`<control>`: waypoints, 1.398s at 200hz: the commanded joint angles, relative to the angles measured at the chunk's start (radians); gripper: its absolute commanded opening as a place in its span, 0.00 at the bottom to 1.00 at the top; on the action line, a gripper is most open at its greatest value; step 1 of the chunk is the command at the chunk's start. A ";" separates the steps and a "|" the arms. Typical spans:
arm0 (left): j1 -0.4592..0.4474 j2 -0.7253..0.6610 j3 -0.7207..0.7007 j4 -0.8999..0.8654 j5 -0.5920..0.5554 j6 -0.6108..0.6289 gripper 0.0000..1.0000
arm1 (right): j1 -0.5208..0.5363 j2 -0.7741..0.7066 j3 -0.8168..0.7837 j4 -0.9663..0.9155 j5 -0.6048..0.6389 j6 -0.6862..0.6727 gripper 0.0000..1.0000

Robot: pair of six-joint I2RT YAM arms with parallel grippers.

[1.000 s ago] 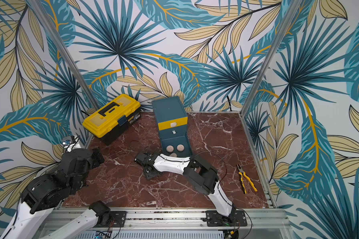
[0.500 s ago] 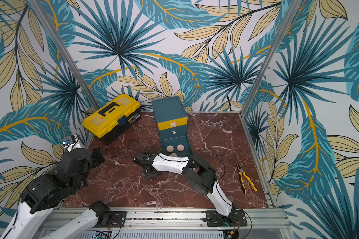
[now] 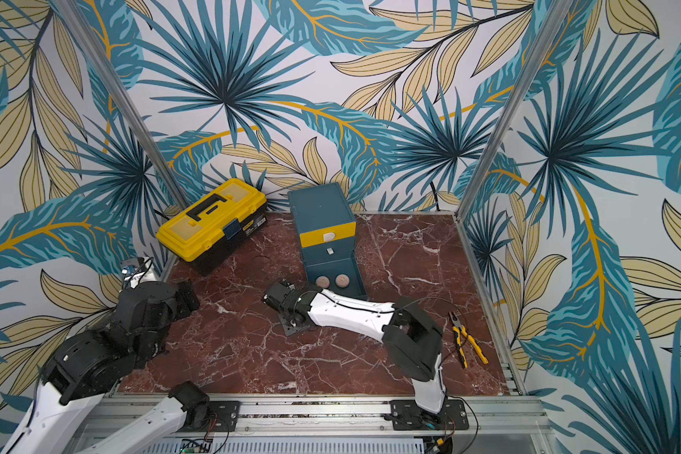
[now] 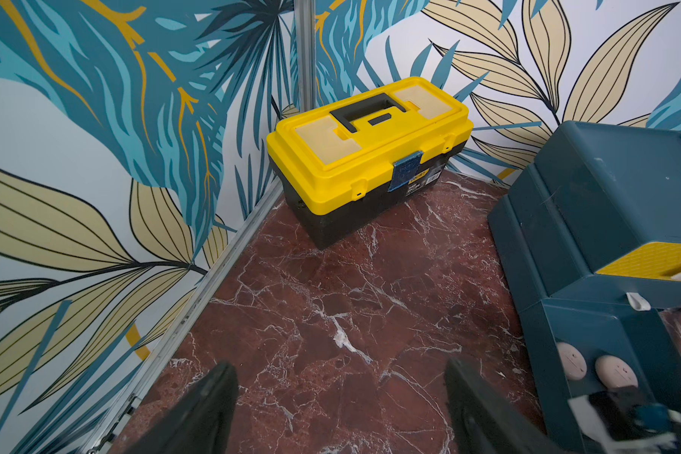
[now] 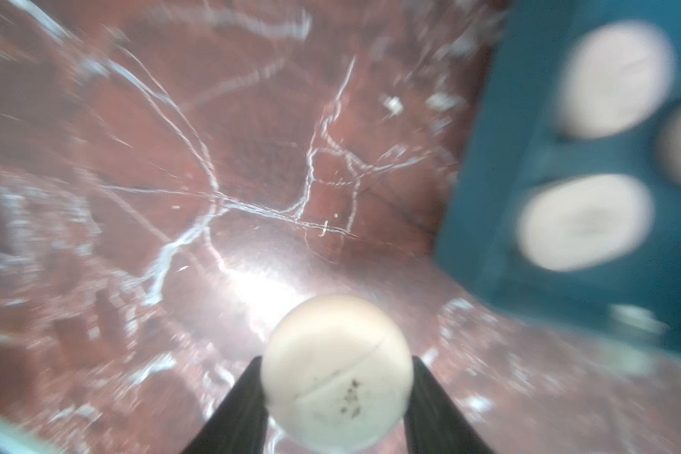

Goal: Put the bluetooth earphones in the drawer according to color
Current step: Place the bluetooth earphone in the drawer.

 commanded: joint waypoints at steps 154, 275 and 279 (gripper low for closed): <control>0.008 0.102 -0.065 0.119 0.119 0.038 0.87 | -0.433 -0.031 -0.098 0.031 0.041 -0.121 0.42; 0.009 0.101 -0.078 0.116 0.129 0.038 0.87 | -0.475 0.099 -0.074 0.019 -0.041 -0.162 0.42; 0.010 0.101 -0.079 0.115 0.129 0.038 0.87 | -0.476 0.102 -0.072 0.018 -0.044 -0.161 0.42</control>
